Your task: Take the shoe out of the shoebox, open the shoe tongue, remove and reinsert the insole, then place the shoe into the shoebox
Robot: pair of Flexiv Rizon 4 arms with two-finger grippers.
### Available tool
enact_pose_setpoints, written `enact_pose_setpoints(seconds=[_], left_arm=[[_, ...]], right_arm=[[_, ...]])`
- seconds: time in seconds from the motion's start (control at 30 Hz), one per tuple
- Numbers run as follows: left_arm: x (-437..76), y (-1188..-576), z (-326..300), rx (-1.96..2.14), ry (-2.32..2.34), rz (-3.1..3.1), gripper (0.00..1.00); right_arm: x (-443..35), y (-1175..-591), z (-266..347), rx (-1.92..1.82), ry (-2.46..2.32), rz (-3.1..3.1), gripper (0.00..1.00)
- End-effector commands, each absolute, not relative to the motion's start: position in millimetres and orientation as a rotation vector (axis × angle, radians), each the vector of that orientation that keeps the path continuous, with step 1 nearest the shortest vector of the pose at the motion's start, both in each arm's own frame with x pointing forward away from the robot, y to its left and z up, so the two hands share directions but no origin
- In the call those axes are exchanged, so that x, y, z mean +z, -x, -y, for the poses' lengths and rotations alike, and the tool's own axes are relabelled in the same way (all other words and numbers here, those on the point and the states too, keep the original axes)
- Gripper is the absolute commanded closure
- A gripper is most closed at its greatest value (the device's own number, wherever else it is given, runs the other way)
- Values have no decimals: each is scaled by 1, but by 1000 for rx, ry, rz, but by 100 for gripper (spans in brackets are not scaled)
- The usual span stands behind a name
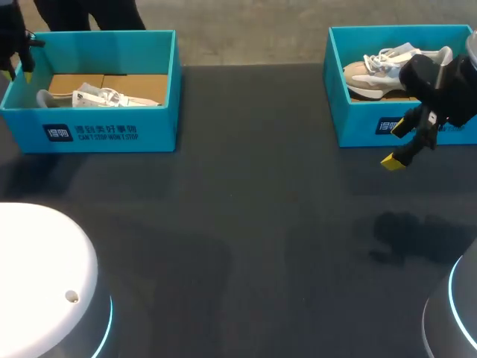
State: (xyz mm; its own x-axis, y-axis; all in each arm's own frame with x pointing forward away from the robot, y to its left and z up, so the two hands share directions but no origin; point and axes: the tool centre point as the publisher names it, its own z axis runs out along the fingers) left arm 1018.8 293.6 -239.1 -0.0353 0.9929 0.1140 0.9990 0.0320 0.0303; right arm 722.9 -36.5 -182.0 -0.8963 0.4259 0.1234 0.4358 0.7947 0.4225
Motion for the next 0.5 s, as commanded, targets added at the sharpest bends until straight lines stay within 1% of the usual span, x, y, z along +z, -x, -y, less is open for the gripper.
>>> enact_pose_setpoints(seconds=[0.03,0.13,0.17,0.23,0.27,0.3,0.37,0.4,0.43,0.5], left_arm=[[-223,-994,-296,-220,2101,2310,56],[-217,-982,-298,-197,1998,2423,51],[-215,-977,-299,-192,1949,2466,46],[-213,-971,-301,-165,1879,2528,40],[-211,-967,-301,-150,1850,2558,35],[-211,-961,-301,-124,1806,2596,28],[-211,-954,-299,-65,1780,2615,21],[-211,-952,-297,-60,1766,2624,21],[-211,-948,-293,-53,1747,2626,16],[-211,-940,-285,-41,1733,2632,16]], right_arm=[[-183,-725,36,-698,709,2954,0],[-183,-725,36,-698,709,2954,0],[-183,-725,36,-698,709,2954,0],[-183,-725,36,-698,709,2954,0],[-183,-725,36,-698,709,2954,0],[-183,-725,36,-698,709,2954,0],[-183,-725,36,-698,709,2954,0],[-183,-730,41,-689,714,2956,0],[-181,-739,49,-672,711,2963,0],[-177,-754,61,-650,723,2980,0]])
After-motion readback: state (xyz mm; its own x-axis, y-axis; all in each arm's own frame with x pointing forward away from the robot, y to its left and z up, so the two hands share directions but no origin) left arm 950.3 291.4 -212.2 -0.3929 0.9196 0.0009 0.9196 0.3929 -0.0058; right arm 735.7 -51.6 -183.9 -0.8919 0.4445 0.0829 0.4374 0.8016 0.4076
